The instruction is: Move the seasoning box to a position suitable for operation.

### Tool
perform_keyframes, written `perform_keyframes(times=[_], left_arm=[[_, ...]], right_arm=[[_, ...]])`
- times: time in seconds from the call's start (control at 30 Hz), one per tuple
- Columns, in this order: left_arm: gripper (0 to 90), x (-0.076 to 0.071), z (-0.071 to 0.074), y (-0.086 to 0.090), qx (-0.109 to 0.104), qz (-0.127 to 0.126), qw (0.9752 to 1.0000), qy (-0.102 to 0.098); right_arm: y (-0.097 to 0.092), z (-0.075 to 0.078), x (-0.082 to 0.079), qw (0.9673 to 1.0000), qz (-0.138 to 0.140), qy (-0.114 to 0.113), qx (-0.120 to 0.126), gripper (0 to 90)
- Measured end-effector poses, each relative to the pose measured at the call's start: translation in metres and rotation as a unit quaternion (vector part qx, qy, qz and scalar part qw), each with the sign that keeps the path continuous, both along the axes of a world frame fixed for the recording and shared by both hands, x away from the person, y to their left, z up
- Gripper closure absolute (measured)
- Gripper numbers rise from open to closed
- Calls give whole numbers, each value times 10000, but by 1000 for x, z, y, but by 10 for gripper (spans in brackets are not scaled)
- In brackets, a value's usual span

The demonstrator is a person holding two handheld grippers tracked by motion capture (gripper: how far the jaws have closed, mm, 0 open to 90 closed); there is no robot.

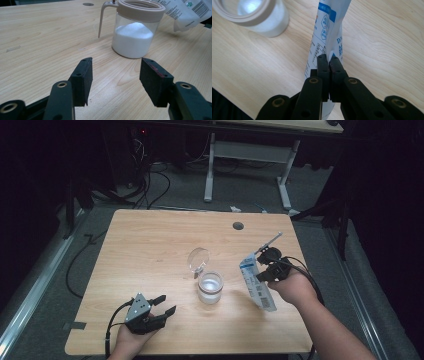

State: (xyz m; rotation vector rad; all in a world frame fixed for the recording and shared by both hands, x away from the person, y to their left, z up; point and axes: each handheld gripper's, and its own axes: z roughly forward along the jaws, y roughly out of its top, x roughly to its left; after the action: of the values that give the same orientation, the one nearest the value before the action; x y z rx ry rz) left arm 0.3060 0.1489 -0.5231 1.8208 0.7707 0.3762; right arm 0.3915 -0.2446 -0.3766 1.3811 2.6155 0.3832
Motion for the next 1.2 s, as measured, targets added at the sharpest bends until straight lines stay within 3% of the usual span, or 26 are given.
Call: perform_keyframes(times=[0.3,0.53,0.7,1.03,1.2], left_arm=[[440,-1,3,1,-55,19,10000,-33],[434,-1,3,2,-51,41,10000,22],[432,0,3,1,-43,67,10000,7],[430,1,3,4,-45,162,9998,-46],[430,1,3,4,-17,180,9998,-70]], right_arm=[[-20,-7,2,9994,-277,-208,73,889],[-33,-12,-4,9969,-493,-531,297,892],[-39,-14,-10,9951,-493,-721,459,892],[-46,-21,-23,9899,-428,-1159,698,891],[-48,-26,-31,9843,-426,-1442,921,891]])
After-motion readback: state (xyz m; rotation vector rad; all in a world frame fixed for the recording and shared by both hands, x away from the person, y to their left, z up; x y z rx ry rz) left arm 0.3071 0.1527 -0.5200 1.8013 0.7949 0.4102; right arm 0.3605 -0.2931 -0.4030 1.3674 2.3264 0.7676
